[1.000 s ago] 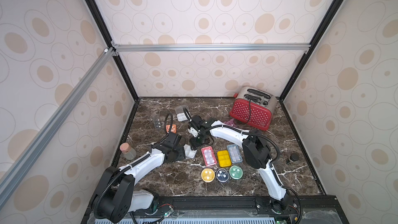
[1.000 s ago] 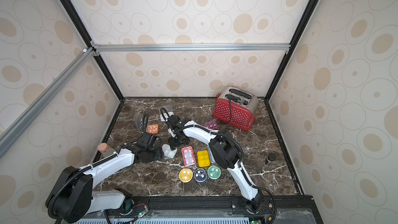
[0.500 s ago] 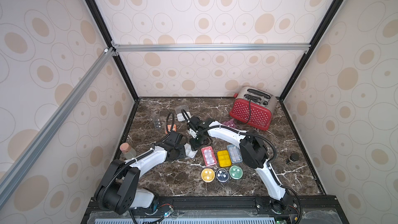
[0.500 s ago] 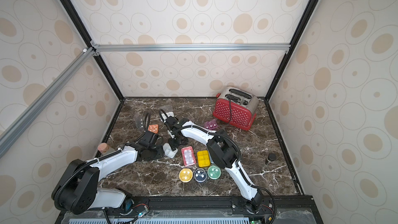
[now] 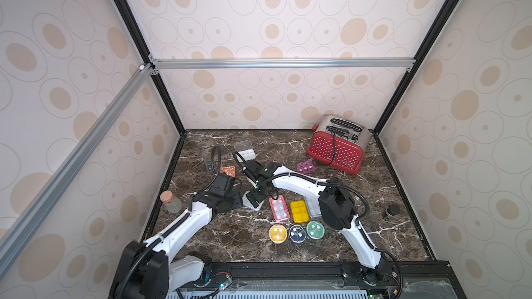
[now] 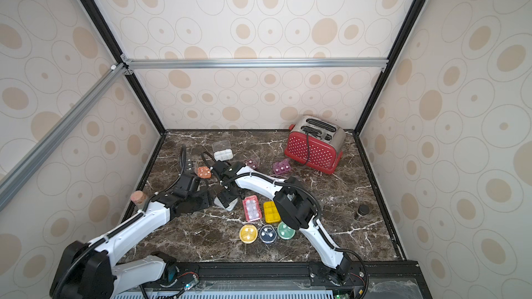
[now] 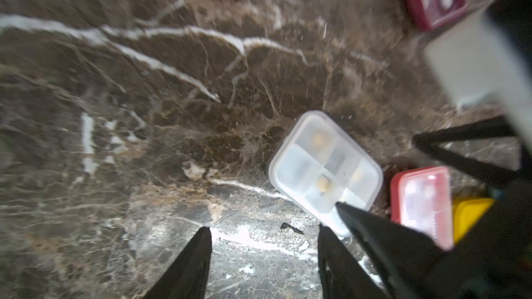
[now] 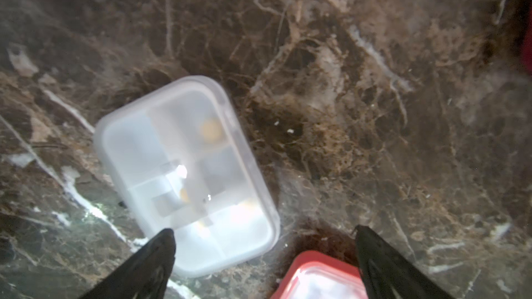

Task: Close pillboxes
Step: Close the lid on the pillbox, then pick up the pillbox at the center of the board.

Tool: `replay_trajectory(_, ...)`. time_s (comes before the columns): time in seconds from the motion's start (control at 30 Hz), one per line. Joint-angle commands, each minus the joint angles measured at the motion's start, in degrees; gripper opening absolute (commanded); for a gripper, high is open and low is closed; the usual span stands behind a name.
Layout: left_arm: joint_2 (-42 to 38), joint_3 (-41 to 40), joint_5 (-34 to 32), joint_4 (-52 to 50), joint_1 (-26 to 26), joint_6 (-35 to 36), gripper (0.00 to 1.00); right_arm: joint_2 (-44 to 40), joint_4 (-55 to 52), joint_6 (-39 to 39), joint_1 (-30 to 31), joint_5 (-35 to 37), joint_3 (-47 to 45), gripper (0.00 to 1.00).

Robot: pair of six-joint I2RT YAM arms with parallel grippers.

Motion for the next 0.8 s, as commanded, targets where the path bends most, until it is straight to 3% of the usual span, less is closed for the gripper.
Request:
replay_trajectory(0.0, -5.28, -0.12, -0.83, -3.86, 2.51, 0.48, 0.57, 1.40, -3.18, -1.33, 1.72, 3.43, 3.78, 0.99)
replay_trajectory(0.23, -7.08, -0.30, 0.75, -4.53, 2.82, 0.14, 0.55, 7.84, -6.08, -1.34, 2.83, 0.90, 12.10, 0.99)
replay_trajectory(0.37, -6.96, -0.66, 0.84, -4.28, 2.81, 0.29, 0.56, 10.88, -9.84, -1.13, 2.85, 2.94, 16.37, 0.99)
replay_trajectory(0.5, -6.51, -0.25, 1.10, -3.90, 2.81, 0.48, 0.55, 12.39, -10.39, -0.88, 2.83, 0.22, 16.88, 0.99)
replay_trajectory(0.77, -7.29, 0.36, 0.84, -4.86, 2.81, 0.73, 0.56, 12.28, -8.93, 0.42, 2.88, 0.26, 16.88, 0.84)
